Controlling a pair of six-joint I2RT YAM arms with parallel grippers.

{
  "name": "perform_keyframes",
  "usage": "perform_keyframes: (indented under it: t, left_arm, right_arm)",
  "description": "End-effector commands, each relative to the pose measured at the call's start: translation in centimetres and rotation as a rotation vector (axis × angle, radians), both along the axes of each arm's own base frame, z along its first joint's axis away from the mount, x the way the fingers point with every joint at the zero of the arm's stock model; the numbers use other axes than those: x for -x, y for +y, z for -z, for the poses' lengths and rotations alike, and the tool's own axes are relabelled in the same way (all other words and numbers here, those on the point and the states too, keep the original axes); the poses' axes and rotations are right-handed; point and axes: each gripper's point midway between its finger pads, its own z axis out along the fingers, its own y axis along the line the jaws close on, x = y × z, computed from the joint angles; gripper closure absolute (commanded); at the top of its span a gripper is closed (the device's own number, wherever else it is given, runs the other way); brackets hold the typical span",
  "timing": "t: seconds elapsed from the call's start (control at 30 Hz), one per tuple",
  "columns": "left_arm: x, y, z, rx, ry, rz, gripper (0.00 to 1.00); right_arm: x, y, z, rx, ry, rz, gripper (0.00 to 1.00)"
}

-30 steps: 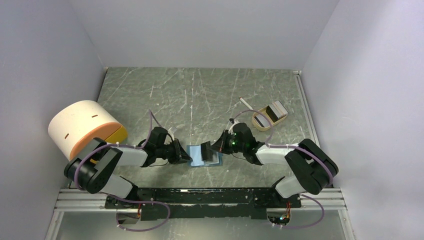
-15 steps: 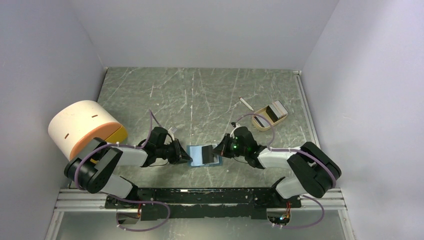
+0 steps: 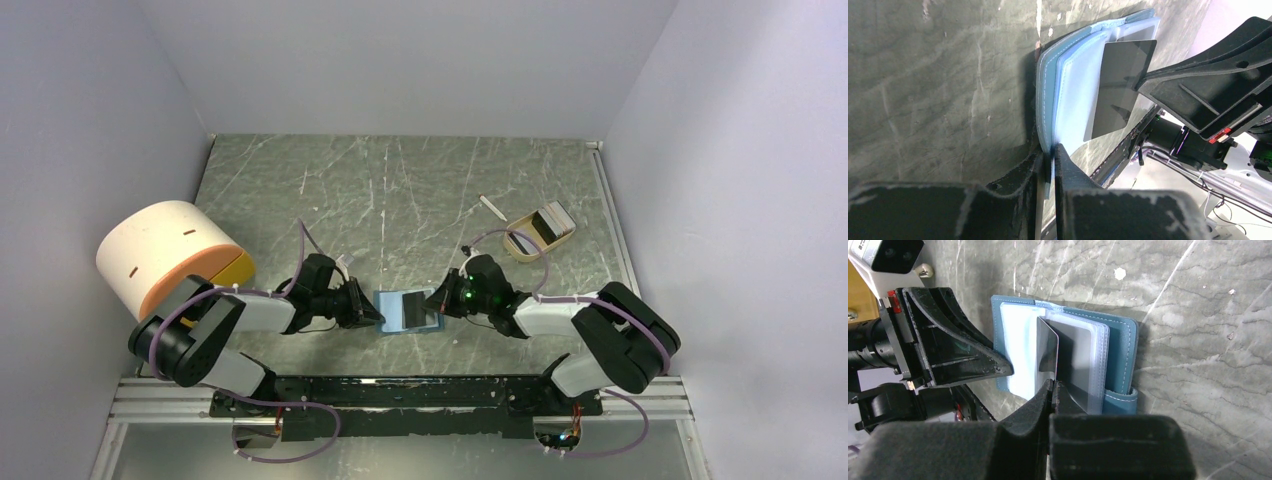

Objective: Put the credit cards into the card holder
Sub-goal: Insert the credit card into the card holder.

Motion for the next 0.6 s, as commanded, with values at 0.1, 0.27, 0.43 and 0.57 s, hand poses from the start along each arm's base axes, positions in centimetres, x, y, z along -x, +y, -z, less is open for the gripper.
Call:
perform_keyframes:
  t: [0.1,0.27,0.43,0.57]
  left_arm:
    - [-0.1,0.0,0.0,-0.003,0.001,0.004,0.85]
    - [0.0,-0.2,-0.1,0.006,0.000,0.007,0.85]
    - [0.0,-0.2,-0.3,0.009,-0.003,0.007,0.85]
    - [0.0,-0.4,-0.6,0.026,-0.008,0.010,0.84]
  right_arm:
    - [0.2,0.1,0.5,-0.002,-0.001,0.016,1.00]
    - [-0.1,0.4,0.6,-0.008,0.008,0.026,1.00]
    - [-0.3,0.9,0.5,-0.018,0.002,0.017,0.97]
    - [-0.3,1.5,0.4,-0.024,0.005,0.008,0.93]
